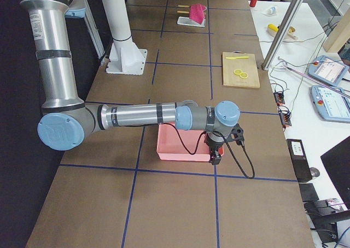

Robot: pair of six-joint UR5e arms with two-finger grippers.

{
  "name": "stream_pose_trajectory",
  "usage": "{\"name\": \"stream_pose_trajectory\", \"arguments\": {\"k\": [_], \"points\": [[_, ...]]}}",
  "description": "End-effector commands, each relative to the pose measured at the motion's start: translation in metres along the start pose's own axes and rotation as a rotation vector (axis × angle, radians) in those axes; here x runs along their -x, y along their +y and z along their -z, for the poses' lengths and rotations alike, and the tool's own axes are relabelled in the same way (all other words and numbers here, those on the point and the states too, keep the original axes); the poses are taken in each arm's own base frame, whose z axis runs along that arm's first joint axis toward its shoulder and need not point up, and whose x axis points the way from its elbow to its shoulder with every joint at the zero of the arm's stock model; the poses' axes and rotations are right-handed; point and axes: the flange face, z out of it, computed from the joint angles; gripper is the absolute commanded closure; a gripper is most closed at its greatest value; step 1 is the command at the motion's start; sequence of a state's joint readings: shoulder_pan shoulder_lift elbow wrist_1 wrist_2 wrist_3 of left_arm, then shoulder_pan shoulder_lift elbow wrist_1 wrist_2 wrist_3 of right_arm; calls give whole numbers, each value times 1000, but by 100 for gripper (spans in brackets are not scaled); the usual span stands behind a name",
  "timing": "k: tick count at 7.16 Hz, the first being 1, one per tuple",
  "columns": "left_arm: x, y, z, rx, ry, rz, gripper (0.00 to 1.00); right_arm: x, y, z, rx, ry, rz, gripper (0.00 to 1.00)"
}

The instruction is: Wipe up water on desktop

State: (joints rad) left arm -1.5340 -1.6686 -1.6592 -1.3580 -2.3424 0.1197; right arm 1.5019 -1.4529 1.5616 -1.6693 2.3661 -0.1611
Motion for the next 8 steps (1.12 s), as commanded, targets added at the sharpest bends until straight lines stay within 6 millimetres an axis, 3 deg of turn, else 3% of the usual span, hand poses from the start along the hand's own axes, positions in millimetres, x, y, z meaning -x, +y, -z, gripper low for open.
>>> {"name": "stream_pose_trajectory", "arguments": {"k": [1, 8], "points": [[1, 2, -2, -12, -8, -34, 0, 4, 7, 0, -6, -31, 0, 0], [-7, 2, -8, -30, 3, -40, 0, 14, 8, 8, -21, -33, 10, 0]]}}
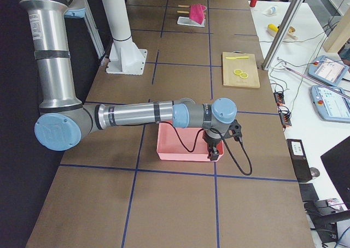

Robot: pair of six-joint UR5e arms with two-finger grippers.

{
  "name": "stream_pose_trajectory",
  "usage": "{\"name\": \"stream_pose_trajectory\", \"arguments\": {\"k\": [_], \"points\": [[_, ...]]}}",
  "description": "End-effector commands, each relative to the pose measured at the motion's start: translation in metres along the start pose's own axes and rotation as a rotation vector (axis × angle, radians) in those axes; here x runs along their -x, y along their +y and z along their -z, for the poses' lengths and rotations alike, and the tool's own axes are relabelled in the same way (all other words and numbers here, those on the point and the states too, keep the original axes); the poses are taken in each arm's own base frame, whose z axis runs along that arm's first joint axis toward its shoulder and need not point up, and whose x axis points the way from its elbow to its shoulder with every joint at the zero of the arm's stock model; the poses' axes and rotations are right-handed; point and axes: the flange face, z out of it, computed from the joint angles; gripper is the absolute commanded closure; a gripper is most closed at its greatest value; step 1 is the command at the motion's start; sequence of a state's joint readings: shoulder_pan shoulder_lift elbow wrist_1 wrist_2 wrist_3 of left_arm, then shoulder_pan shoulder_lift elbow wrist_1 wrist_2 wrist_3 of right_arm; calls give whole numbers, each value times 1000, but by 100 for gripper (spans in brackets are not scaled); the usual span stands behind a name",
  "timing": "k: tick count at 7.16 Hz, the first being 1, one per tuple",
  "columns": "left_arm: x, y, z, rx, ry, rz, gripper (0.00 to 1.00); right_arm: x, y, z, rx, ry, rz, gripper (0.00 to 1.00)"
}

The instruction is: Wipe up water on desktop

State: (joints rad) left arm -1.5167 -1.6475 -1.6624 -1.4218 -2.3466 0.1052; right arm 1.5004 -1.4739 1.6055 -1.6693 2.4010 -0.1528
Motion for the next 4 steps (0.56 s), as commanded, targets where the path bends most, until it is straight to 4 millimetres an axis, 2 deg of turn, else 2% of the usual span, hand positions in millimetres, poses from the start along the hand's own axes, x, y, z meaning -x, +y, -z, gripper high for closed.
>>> {"name": "stream_pose_trajectory", "arguments": {"k": [1, 2, 3, 4], "points": [[-12, -3, 11, -40, -2, -35, 0, 5, -1, -2, 3, -1, 8, 0], [-24, -5, 8, -36, 0, -52, 0, 11, -3, -5, 9, 0, 18, 0], [-61, -9, 6, -34, 5, -16, 0, 18, -5, -6, 10, -1, 33, 0], [-128, -12, -4, -18, 15, 90, 0, 26, -7, -5, 6, -1, 50, 0]]}}
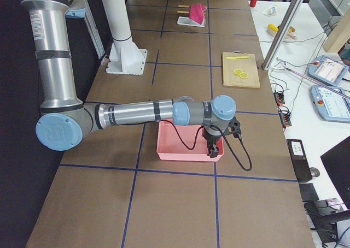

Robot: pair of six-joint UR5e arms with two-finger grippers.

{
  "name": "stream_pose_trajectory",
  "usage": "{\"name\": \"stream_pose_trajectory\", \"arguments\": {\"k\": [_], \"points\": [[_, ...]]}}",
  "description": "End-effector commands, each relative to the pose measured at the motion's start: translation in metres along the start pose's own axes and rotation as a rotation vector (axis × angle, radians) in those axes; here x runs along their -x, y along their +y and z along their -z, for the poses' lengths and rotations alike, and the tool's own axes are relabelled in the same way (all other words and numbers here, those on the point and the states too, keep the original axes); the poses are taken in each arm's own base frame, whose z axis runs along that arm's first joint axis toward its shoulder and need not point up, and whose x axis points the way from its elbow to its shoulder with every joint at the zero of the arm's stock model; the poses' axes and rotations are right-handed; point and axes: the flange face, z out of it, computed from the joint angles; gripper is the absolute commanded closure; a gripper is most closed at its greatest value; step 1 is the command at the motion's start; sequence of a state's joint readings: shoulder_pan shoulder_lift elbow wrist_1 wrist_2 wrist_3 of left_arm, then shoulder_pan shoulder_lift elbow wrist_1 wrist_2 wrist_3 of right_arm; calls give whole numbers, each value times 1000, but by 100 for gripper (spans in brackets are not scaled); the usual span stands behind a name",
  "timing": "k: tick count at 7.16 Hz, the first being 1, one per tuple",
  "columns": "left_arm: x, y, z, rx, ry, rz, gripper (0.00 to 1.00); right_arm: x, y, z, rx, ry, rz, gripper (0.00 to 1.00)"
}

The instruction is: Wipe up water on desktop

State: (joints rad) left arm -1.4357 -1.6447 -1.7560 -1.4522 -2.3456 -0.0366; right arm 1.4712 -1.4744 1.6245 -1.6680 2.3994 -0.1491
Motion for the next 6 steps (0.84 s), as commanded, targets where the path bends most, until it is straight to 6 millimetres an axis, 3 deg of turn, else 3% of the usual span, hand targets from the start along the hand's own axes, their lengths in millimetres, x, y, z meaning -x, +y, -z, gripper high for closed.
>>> {"name": "stream_pose_trajectory", "arguments": {"k": [1, 2, 4, 6], "points": [[-112, 1, -22, 39, 26, 186, 0, 11, -2, 1, -3, 0, 23, 0], [-157, 6, -55, 73, 28, 182, 0, 12, -3, -1, 0, -1, 27, 0], [-166, 3, -81, 66, 4, 168, 0, 14, -3, -3, 6, -2, 27, 0], [-167, 1, -83, 69, 5, 167, 7, 20, -5, -12, 23, -6, 36, 0]]}}
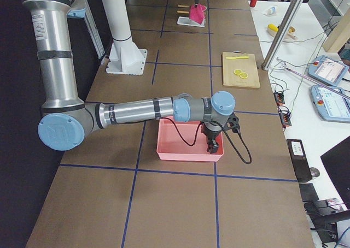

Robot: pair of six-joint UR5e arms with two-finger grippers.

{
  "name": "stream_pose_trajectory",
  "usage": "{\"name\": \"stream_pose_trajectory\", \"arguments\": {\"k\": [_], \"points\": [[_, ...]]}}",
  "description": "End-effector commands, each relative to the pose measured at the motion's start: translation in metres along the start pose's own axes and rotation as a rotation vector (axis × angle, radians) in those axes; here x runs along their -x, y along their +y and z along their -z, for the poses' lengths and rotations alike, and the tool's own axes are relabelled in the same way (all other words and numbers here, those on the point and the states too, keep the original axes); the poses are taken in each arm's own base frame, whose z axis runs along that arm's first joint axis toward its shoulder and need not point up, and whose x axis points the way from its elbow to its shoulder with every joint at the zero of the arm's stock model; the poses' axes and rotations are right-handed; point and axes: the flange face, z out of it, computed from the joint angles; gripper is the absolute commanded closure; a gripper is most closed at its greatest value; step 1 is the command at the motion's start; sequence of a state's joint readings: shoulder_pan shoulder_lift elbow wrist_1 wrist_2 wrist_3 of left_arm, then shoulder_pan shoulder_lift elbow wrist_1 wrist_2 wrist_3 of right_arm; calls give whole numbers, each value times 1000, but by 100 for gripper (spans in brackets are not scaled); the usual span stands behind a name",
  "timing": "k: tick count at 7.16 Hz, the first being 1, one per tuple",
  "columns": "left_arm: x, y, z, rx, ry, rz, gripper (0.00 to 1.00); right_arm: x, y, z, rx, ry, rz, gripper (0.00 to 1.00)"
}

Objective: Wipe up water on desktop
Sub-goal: 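Grasp the pink cloth on the wooden rack with the left gripper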

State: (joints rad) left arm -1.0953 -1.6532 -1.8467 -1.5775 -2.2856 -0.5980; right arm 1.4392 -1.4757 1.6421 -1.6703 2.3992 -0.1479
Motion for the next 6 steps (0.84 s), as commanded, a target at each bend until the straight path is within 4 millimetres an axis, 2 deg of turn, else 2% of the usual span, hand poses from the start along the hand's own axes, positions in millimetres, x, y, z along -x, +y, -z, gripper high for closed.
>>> {"name": "stream_pose_trajectory", "arguments": {"k": [1, 2, 4, 5, 6], "points": [[-1, -1, -4, 4, -3, 0, 18, 2, -1, -6, 11, -2, 4, 0], [-3, 0, -2, 0, 1, -5, 42, 3, -1, -9, 17, -2, 6, 0], [-6, 1, 3, -11, 2, -12, 74, 4, -1, -10, 18, -4, 7, 0], [-2, 0, 5, -28, -19, -10, 93, 5, -2, -10, 18, -4, 9, 0], [-8, 2, 13, -47, -18, -21, 100, 6, -2, -10, 18, -4, 11, 0]]}}
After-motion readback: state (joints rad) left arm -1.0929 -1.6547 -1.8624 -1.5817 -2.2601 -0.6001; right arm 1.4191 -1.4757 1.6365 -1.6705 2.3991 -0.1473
